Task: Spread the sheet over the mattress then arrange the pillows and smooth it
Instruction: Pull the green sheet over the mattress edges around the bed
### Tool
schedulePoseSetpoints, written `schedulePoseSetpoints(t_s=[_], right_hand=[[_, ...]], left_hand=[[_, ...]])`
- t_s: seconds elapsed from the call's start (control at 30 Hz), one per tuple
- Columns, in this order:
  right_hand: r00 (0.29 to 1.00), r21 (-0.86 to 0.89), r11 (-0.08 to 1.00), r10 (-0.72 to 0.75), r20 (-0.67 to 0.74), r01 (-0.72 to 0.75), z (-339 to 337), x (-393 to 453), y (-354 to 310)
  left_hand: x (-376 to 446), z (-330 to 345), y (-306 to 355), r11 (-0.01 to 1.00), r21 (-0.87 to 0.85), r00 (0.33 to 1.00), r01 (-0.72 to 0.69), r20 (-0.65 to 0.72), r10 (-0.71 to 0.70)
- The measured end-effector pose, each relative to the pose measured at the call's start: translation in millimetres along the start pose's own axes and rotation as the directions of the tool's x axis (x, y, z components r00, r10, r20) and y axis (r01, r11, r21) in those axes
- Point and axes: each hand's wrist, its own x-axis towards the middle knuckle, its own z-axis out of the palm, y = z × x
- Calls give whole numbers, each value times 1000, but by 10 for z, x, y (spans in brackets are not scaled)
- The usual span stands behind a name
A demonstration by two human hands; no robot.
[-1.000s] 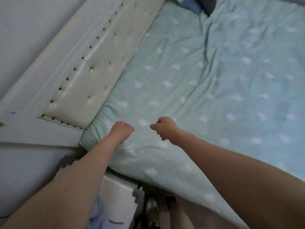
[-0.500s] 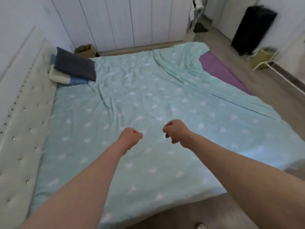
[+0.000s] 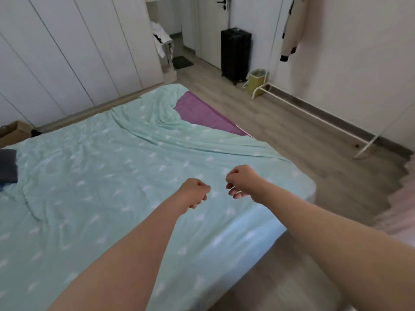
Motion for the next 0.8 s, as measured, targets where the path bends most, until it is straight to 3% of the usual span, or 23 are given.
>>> schedulePoseSetpoints(t_s=[0.17,0.33,0.57,0.8], right_hand=[[991,28,1000,14,-130,-10,-1100,264,185],[978,65,998,22,-207,-9,-1738,619,233],[980,91,995,64,-187,-48,-2451,1506,119],[990,85,995,65,-121,-55,-3330,2362,-417]], left_hand=[[390,668,826,997,64,995,-47,92,41],[828,1083,1395,996,40,988,-84,137,78],[1753,1385,2069,995,-42,991,-91,96,94],[2644,1461,2938,994,-81,994,-75,68,80]])
